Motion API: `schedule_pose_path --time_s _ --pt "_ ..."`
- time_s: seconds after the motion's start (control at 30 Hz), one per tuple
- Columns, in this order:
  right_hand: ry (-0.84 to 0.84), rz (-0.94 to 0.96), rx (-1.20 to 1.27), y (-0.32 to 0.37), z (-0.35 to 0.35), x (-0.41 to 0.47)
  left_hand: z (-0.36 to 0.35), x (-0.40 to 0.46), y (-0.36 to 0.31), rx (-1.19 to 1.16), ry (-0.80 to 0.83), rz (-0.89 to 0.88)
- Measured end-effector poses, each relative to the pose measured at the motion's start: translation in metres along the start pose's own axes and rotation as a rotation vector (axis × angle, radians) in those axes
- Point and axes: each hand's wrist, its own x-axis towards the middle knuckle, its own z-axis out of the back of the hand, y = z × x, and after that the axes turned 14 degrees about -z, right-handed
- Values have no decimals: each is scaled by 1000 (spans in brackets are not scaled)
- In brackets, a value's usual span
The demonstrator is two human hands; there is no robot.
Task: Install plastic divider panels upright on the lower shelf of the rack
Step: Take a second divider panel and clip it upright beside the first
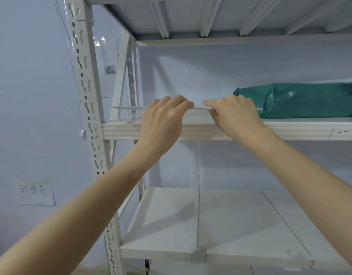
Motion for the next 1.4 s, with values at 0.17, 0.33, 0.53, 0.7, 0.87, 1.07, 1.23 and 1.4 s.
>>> schedule_pose_path --time_s 0.17,0.33,0.53,0.7,0.87,1.07,1.23,1.4 --pt "-35 -85 57 -32 53 -17 33 39 -41 0 -197 1" --pt "-170 -166 272 -85 102 -37 60 62 -85 -133 -192 -78" --pt "-207 -358 692 -143 162 -73 66 84 -137 -257 -49 27" --pt "-187 -396 956 -178 211 -109 68 106 -179 -335 -39 17" --pt "-99 -442 1001 -207 246 -152 73 120 -216 -437 -79 19" --pt "86 -562 966 -228 232 -196 65 110 -260 -555 -1 70" --pt "168 -632 934 -238 183 -234 34 77 -291 -607 235 94" --pt "233 -732 982 -249 118 -273 2 45 -318 -698 525 116"
